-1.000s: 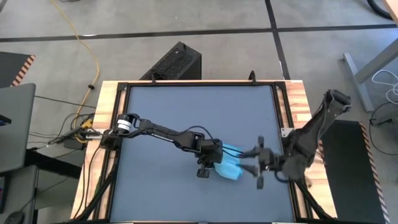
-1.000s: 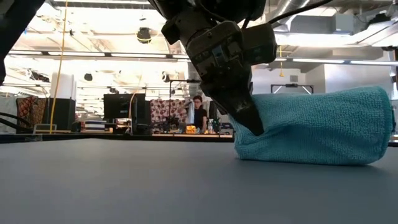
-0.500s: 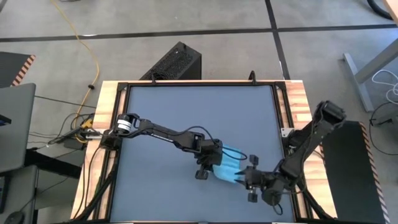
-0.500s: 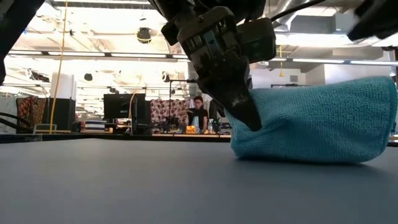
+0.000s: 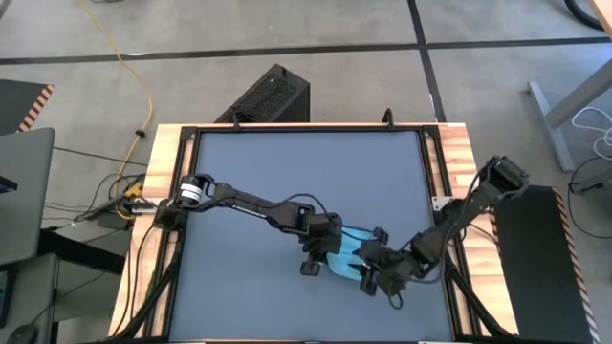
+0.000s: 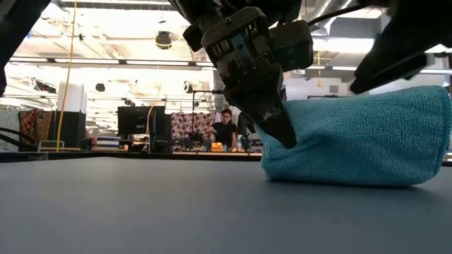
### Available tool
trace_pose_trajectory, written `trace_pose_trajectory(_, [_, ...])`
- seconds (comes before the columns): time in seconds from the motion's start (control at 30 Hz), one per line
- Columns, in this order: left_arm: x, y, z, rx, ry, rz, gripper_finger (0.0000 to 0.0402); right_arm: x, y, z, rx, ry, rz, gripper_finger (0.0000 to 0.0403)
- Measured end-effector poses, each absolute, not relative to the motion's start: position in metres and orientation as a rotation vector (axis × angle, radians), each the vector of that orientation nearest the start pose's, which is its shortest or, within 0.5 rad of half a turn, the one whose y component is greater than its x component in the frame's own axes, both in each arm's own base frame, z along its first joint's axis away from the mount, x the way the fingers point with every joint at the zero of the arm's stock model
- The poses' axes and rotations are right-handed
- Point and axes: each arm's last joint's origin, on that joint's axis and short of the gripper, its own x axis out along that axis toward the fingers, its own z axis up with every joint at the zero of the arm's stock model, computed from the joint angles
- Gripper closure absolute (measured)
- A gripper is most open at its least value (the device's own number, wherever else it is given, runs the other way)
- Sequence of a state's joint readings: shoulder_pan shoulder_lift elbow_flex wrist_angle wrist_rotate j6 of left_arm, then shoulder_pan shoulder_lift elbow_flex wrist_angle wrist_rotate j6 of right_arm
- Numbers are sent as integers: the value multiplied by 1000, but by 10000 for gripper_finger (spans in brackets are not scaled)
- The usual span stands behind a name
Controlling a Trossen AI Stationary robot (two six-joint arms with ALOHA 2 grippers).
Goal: Roll towel
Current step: Roll the blue microfiber towel
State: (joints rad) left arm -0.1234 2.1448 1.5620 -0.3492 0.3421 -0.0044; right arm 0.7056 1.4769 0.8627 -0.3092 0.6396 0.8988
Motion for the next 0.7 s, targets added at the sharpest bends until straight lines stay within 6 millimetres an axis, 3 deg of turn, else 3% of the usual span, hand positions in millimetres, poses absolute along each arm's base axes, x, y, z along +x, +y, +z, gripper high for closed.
trace_pose_trajectory(0.17, [453, -66, 164, -104, 936, -424, 390, 236, 164, 201, 162, 700, -201, 166])
trace_pose_trajectory(0.4, [453, -66, 164, -116, 935, -409, 390, 251, 164, 210, 329, 616, -142, 180])
trace_pose_trajectory(0.7, [456, -65, 166, -126, 912, -375, 390, 259, 148, 200, 396, 843, 30, 167])
